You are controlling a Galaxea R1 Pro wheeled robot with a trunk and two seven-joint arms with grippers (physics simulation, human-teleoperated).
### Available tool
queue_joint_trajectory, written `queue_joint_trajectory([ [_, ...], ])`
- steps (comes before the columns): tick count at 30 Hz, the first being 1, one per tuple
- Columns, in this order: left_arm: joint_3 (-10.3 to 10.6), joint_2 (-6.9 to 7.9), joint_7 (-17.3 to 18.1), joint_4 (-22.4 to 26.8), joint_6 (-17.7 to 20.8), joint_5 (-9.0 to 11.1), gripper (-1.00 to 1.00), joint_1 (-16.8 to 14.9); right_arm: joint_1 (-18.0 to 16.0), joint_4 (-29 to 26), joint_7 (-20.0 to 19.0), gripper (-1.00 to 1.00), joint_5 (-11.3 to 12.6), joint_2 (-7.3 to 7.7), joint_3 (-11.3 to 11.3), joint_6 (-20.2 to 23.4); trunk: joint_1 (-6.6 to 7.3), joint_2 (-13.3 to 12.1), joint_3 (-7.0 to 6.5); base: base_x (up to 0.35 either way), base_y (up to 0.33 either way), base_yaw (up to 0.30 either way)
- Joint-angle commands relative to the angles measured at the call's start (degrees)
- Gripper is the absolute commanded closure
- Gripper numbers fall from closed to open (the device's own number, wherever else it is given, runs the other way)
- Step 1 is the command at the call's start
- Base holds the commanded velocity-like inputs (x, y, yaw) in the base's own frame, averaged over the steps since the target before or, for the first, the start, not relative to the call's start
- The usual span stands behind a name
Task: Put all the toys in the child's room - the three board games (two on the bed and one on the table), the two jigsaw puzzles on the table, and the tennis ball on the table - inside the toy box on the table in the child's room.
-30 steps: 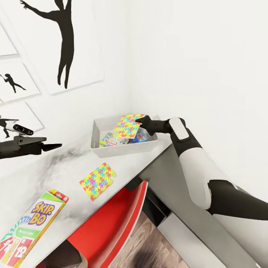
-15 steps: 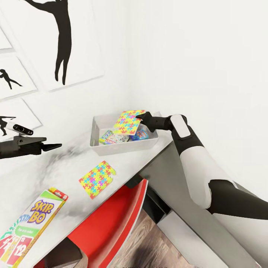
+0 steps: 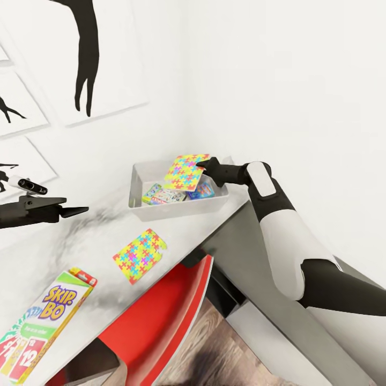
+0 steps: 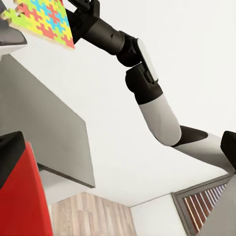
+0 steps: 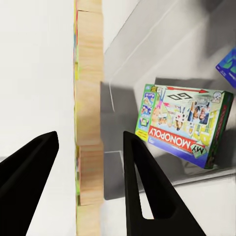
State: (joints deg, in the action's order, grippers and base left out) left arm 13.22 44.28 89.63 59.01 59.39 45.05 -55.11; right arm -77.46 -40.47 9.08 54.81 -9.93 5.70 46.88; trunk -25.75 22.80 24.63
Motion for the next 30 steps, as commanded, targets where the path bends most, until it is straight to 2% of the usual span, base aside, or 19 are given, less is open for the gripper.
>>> queue_joint_trajectory([
  [1,0.2,0.13,0.4,0.0,0.6,0.0,-1.00,-0.1,-0.1,0.0,0.6,1.00,0.6,-0.07,0.3,0.2,-0.03,0.1,0.20,0.000,0.000,0.000],
  [14,0.2,0.36,0.4,0.0,0.6,0.0,-1.00,-0.1,-0.2,-0.1,0.6,1.00,0.6,-0.07,0.2,0.2,-0.03,0.1,1.42,0.000,0.000,0.000],
  [30,0.1,0.37,0.4,0.0,0.6,0.0,-1.00,-0.1,-4.1,-0.1,0.7,1.00,0.7,-0.07,0.3,0.3,-0.03,0.1,2.92,0.000,0.000,0.000],
])
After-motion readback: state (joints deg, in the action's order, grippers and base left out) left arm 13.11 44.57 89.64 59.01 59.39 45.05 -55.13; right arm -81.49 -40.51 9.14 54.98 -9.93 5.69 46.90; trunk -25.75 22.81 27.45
